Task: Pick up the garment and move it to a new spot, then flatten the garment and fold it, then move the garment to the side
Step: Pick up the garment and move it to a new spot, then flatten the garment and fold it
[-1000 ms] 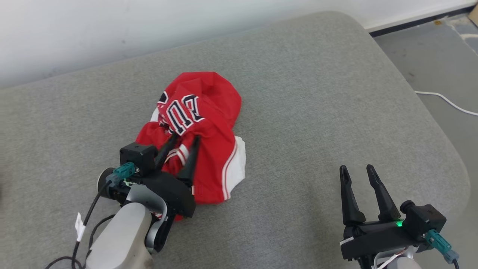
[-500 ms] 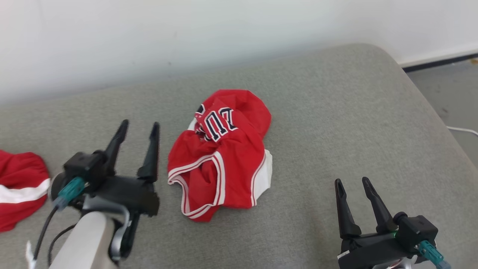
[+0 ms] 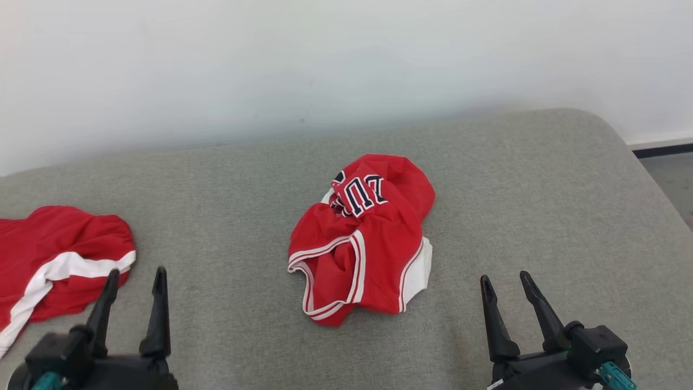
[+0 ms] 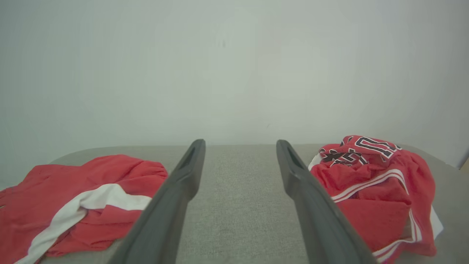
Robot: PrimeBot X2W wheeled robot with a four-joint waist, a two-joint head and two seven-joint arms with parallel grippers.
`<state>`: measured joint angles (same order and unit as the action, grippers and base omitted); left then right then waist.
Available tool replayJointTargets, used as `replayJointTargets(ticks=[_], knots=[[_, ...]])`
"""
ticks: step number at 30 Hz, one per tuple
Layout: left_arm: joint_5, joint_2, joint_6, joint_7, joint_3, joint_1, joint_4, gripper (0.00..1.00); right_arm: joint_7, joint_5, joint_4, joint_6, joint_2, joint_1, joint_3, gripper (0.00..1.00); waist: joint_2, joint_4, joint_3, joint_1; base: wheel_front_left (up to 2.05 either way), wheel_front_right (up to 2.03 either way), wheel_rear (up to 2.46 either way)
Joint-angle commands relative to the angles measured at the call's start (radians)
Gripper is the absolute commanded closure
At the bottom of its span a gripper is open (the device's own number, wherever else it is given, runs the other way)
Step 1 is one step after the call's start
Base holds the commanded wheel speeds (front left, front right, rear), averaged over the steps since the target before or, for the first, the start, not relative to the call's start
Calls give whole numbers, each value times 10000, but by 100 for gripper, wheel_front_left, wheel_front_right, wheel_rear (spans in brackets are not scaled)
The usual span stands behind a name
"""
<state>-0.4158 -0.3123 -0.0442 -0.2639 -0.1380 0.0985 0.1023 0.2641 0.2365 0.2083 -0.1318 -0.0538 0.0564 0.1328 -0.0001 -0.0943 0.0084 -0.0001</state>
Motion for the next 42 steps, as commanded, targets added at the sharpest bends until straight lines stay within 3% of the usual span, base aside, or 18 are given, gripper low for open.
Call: replayJointTargets(ticks=[1, 15, 27, 42], knots=[[117, 32, -23, -7, 76, -283, -87, 0, 6, -44, -41, 21, -86, -119, 14, 0, 1, 151, -114, 1, 0, 0, 0], [702, 622, 18, -8, 858, -1551, -661, 0, 4, -130, -133, 21, -211, -429, -15, 0, 1, 282, -185, 1, 0, 0, 0], [1096, 393, 467, -8, 695, -1488, -115, 0, -40, -176, -109, 21, -147, -529, -84, 0, 1, 352, -236, 1, 0, 0, 0], [862, 259, 367, 62, 737, -1362, -190, 0, -152, -300, -195, 21, -77, -597, -160, 0, 1, 351, -301, 1, 0, 0, 0]])
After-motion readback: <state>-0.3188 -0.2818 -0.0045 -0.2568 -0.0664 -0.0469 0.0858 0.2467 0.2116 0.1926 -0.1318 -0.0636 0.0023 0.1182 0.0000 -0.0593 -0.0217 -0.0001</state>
